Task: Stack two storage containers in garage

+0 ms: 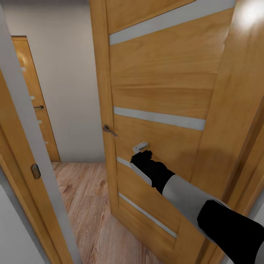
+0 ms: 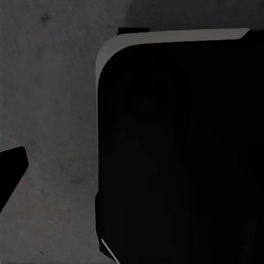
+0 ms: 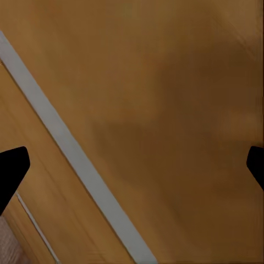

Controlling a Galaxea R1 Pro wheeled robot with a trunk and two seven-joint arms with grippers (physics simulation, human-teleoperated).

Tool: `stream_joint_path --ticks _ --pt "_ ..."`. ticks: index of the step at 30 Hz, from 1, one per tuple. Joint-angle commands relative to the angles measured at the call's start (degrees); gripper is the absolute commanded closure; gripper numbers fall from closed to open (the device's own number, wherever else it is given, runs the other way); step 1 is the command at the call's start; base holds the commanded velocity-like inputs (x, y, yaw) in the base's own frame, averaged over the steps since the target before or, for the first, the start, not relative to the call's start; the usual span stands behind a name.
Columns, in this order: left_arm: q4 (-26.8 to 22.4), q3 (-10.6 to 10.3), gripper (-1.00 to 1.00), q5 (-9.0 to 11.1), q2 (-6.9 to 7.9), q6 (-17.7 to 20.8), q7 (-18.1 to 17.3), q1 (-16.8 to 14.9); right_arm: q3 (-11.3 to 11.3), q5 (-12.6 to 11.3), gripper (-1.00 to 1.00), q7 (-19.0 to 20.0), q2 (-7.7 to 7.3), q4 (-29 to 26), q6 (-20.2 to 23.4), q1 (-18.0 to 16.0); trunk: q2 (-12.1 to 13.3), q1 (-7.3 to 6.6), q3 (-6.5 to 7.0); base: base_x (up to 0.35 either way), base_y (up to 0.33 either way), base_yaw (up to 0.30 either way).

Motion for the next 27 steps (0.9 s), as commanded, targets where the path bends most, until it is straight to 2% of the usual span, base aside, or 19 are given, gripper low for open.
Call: stream_joint_path --ticks 1,6,10,17,24,26,27 --pt "-0.05 0.06 -1.00 0.07 0.00 -0.13 0.07 0.02 0.19 0.79 -1.00 -0.56 0.00 3.11 -0.27 -0.58 -0.03 0.00 -0.06 0.000 0.000 0.000" --pt "-0.05 0.06 -1.00 0.07 0.02 -0.13 0.07 0.02 0.17 0.79 -1.00 2.37 0.00 5.60 -2.19 -1.32 -0.03 0.00 -0.06 0.000 0.000 0.000" --pt "-0.05 0.06 -1.00 0.07 0.04 -0.13 0.07 0.02 0.10 0.82 -1.00 4.43 0.00 9.07 -3.99 -3.82 -0.03 0.00 -0.06 0.000 0.000 0.000" --pt "-0.05 0.06 -1.00 0.07 0.03 -0.13 0.07 0.02 0.07 0.84 -1.00 5.59 0.00 9.38 -4.43 -4.41 -0.03 0.00 -0.06 0.000 0.000 0.000" --pt "-0.05 0.06 -1.00 0.07 0.00 -0.13 0.14 0.02 0.07 0.57 -1.00 5.78 0.00 2.01 -2.61 -4.45 -0.03 0.00 -0.06 0.000 0.000 0.000" --pt "-0.05 0.07 -1.00 0.07 0.00 -0.13 0.22 0.02 0.09 0.20 -1.00 5.97 0.00 -2.84 -0.68 -4.45 -0.03 0.00 -0.06 0.000 0.000 0.000" --pt "-0.05 0.08 -1.00 0.07 0.00 -0.13 0.23 0.02 0.10 0.12 -1.00 6.09 0.00 -3.59 -0.42 -4.45 -0.03 0.00 -0.06 0.000 0.000 0.000"
